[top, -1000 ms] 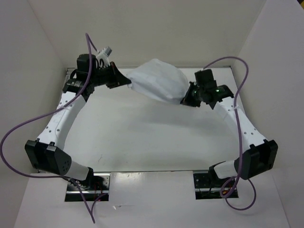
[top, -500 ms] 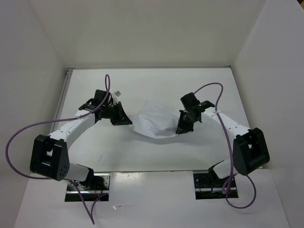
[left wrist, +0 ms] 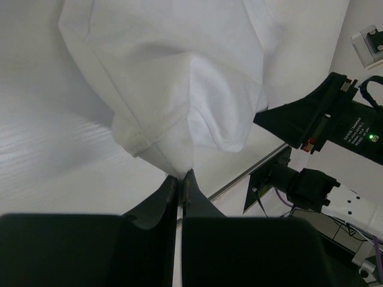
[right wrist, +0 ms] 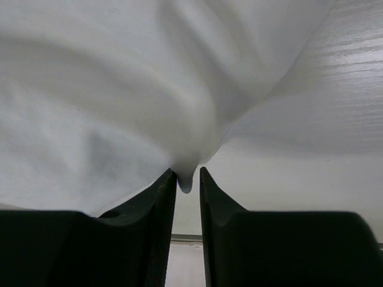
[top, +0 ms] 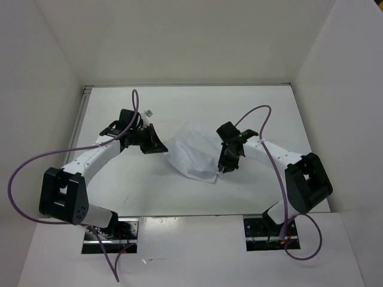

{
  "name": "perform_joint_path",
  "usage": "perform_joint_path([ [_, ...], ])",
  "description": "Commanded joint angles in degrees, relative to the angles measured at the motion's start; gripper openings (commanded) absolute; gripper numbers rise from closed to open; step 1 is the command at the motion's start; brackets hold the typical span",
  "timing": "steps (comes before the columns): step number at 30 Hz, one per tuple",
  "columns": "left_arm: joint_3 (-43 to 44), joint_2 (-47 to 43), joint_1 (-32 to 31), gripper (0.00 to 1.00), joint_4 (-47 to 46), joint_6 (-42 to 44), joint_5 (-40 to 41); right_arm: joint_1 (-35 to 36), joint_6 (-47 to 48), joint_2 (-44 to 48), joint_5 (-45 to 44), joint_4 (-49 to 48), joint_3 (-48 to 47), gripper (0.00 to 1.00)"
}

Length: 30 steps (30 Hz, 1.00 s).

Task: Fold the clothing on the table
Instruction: Flatten the skirt out

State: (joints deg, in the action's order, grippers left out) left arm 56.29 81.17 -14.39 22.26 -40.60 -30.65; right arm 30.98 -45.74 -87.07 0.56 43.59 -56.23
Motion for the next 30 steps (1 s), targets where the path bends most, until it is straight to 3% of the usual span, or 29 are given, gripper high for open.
perform_joint_path([
  [1,2.6,0.7,0.1,0.00,-0.7,0.8,-0.6,1.4,-3.2,-0.2,-4.9,-2.0,-0.7,0.27],
  [9,3.2,2.5,0.1,0.00,-0.2,1.8,-1.2,5.0,-5.7,-0.2,-5.6,-2.2,-0.6,0.31],
  [11,3.2,2.5,0.1,0.00,0.3,2.4,-1.2,5.0,-5.7,-1.7,-6.6,-3.5,0.2,0.24],
  [14,3.7,3.0,0.1,0.00,0.9,2.9,-1.2,5.0,-5.1,-6.2,-12.6,-3.5,-1.9,0.00],
  [19,3.7,3.0,0.1,0.00,1.5,4.1,-1.7,-0.3,-1.7,-12.9,-23.3,-2.0,-11.0,0.00],
  [22,3.2,3.0,0.1,0.00,2.0,4.1,-1.7,-1.0,-0.4,-14.1,-25.9,-2.6,-13.5,0.06],
  [24,3.2,3.0,0.1,0.00,2.0,4.1,-1.7,-0.5,-0.4,-12.9,-27.1,-2.6,-13.6,0.31],
  [25,3.2,3.0,0.1,0.00,2.0,4.1,-1.7,0.3,-0.4,-11.9,-27.1,-2.6,-13.0,0.34],
  [30,2.7,4.2,0.1,0.00,1.4,4.1,-2.7,3.0,-4.4,-2.3,-24.7,-0.4,-7.9,0.40],
])
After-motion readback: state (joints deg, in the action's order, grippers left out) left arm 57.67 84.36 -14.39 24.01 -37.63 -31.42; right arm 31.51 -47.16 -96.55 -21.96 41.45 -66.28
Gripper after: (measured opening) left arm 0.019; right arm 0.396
